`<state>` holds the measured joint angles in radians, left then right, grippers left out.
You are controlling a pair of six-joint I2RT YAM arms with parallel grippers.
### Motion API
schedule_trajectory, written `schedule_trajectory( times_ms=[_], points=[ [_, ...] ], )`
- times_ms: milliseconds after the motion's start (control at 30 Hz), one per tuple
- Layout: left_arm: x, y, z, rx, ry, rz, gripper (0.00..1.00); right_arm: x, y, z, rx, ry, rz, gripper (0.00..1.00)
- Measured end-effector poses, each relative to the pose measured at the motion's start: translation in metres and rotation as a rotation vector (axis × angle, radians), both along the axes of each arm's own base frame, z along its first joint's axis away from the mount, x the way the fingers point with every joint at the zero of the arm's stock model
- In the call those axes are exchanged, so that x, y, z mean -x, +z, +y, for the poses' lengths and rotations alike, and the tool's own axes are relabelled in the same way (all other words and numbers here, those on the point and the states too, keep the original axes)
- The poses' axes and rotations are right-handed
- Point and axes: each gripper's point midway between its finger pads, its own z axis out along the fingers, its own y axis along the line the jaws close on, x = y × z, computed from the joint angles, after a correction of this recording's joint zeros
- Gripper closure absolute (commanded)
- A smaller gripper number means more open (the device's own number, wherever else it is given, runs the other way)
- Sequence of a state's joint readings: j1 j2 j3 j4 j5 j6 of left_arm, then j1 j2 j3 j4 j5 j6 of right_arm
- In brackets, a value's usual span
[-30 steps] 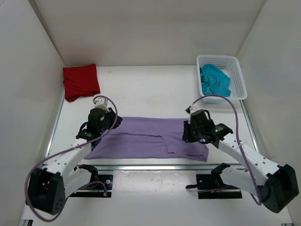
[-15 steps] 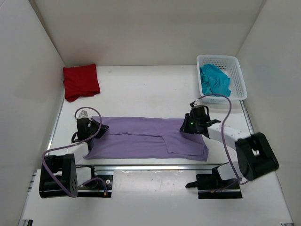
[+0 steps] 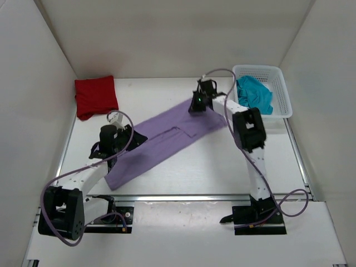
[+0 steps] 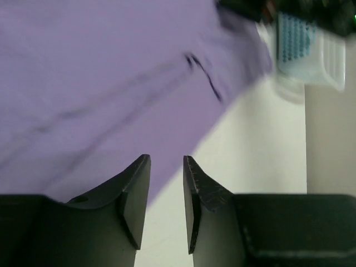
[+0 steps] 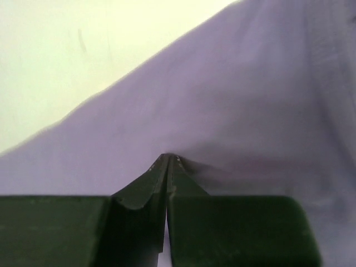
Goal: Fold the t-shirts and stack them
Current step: Rotate the tshirt 90 degrees
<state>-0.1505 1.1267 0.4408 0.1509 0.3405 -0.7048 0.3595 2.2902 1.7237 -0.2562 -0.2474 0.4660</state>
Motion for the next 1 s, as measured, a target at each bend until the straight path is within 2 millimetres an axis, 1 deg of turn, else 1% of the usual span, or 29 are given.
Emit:
schedule_trajectory(
  times_ms=[33, 67, 100, 133, 167, 200, 233, 267, 333, 367, 400, 433, 467, 533, 567, 600, 633, 667, 700, 733, 767, 800, 833, 867, 900, 933, 967, 1000],
  points=[
    [0.000, 0.007, -0.009, -0.007, -0.040, -0.013, 0.58, -0.028, -0.003, 0.007, -0.001, 0.004, -0.024, 1.00],
    [0.002, 0.010, -0.015, -0.020, -0.070, -0.020, 0.57, -0.055, -0.004, 0.016, -0.015, 0.012, -0.052, 0.99],
    [0.006, 0.010, -0.021, -0.033, -0.100, -0.017, 0.55, -0.078, -0.003, 0.025, -0.045, 0.025, -0.078, 1.00],
    [0.012, 0.006, -0.027, -0.048, -0.131, -0.008, 0.50, -0.100, 0.005, 0.033, -0.092, 0.032, -0.126, 1.00],
    [0.019, 0.001, -0.031, -0.062, -0.160, 0.006, 0.44, -0.110, 0.007, 0.036, -0.130, 0.031, -0.151, 1.00],
    [0.026, -0.004, -0.035, -0.072, -0.186, 0.018, 0.24, -0.109, 0.005, 0.034, -0.152, 0.028, -0.132, 1.00],
    [0.034, -0.010, -0.038, -0.082, -0.209, 0.031, 0.08, -0.108, 0.006, 0.029, -0.158, 0.028, -0.116, 1.00],
    [0.040, -0.014, -0.038, -0.087, -0.225, 0.042, 0.01, -0.107, 0.008, 0.025, -0.156, 0.027, -0.109, 1.00],
    [0.047, -0.019, -0.037, -0.078, -0.225, 0.058, 0.01, -0.107, 0.020, 0.017, -0.139, 0.032, -0.106, 1.00],
    [0.048, -0.021, -0.035, -0.074, -0.221, 0.058, 0.01, -0.109, 0.034, 0.012, -0.130, 0.031, -0.115, 0.98],
    [0.050, -0.023, -0.034, -0.068, -0.221, 0.059, 0.01, -0.110, 0.049, 0.009, -0.125, 0.037, -0.131, 0.93],
    [0.052, -0.024, -0.034, -0.060, -0.224, 0.064, 0.01, -0.111, 0.073, 0.007, -0.127, 0.042, -0.169, 0.88],
    [0.052, -0.024, -0.034, -0.055, -0.225, 0.066, 0.01, -0.107, 0.102, 0.005, -0.123, 0.053, -0.202, 0.81],
    [0.052, -0.021, -0.036, -0.030, -0.229, 0.056, 0.25, -0.092, 0.158, 0.005, -0.112, 0.074, -0.264, 0.76],
    [0.051, -0.019, -0.036, -0.015, -0.224, 0.049, 0.48, -0.081, 0.191, 0.008, -0.107, 0.091, -0.309, 0.76],
    [0.051, -0.016, -0.035, 0.001, -0.224, 0.034, 0.62, -0.066, 0.227, 0.012, -0.092, 0.105, -0.365, 0.78],
    [0.052, -0.015, -0.034, 0.013, -0.217, 0.029, 0.66, -0.051, 0.253, 0.019, -0.082, 0.124, -0.402, 0.81],
    [0.053, -0.014, -0.032, 0.018, -0.213, 0.022, 0.72, -0.032, 0.277, 0.028, -0.069, 0.145, -0.437, 0.89],
    [0.054, -0.012, -0.028, 0.021, -0.206, 0.015, 0.74, -0.009, 0.299, 0.045, -0.055, 0.173, -0.470, 0.92],
    [0.054, -0.010, -0.025, 0.022, -0.198, 0.008, 0.73, 0.010, 0.309, 0.061, -0.040, 0.205, -0.486, 0.94],
    [0.053, -0.008, -0.021, 0.018, -0.188, -0.002, 0.73, 0.031, 0.312, 0.081, -0.024, 0.236, -0.488, 0.95],
    [0.053, -0.004, -0.017, 0.014, -0.177, -0.013, 0.72, 0.051, 0.307, 0.102, 0.001, 0.274, -0.478, 0.96],
    [0.053, 0.000, -0.014, 0.007, -0.169, -0.028, 0.71, 0.069, 0.296, 0.120, 0.036, 0.302, -0.458, 0.97],
    [0.052, 0.006, -0.010, 0.000, -0.161, -0.043, 0.70, 0.083, 0.278, 0.135, 0.076, 0.329, -0.425, 0.96],
    [0.051, 0.013, -0.007, -0.008, -0.155, -0.061, 0.68, 0.101, 0.253, 0.151, 0.124, 0.368, -0.380, 0.97],
    [0.050, 0.019, -0.004, -0.019, -0.148, -0.079, 0.67, 0.118, 0.227, 0.163, 0.177, 0.401, -0.331, 0.97],
    [0.049, 0.027, -0.001, -0.028, -0.143, -0.097, 0.66, 0.133, 0.198, 0.168, 0.241, 0.430, -0.275, 0.96],
    [0.048, 0.033, 0.001, -0.037, -0.140, -0.115, 0.66, 0.143, 0.176, 0.168, 0.292, 0.447, -0.231, 0.97]
  ],
)
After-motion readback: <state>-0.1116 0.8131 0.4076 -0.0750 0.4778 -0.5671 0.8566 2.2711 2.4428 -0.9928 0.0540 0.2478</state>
